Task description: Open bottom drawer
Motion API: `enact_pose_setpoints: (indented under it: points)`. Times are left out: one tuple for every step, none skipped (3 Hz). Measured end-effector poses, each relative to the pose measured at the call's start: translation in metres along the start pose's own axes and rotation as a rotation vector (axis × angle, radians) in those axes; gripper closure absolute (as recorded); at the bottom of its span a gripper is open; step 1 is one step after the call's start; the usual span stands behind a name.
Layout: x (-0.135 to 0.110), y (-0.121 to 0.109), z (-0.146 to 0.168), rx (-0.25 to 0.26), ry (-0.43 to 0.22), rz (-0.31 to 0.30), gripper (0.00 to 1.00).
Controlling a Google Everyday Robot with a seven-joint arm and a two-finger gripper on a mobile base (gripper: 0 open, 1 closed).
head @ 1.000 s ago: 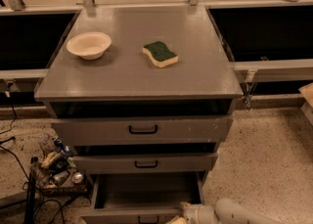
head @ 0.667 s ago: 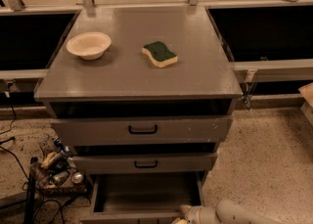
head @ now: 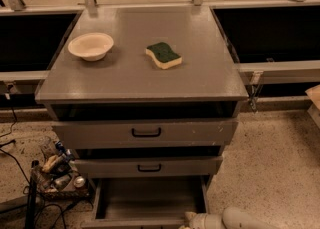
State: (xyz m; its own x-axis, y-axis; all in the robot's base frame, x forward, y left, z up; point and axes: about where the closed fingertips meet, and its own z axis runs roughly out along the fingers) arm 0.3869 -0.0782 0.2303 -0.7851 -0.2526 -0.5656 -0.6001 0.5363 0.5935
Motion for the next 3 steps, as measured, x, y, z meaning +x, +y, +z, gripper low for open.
enact_pose_setpoints:
  points:
    - [0.01, 0.004, -0.004, -0.006, 0.007, -0.002, 0.0]
    - [0.021, 0.013, -0.012, -0.022, 0.018, -0.025, 0.0]
    - [0.022, 0.013, -0.011, -0.024, 0.019, -0.024, 0.0]
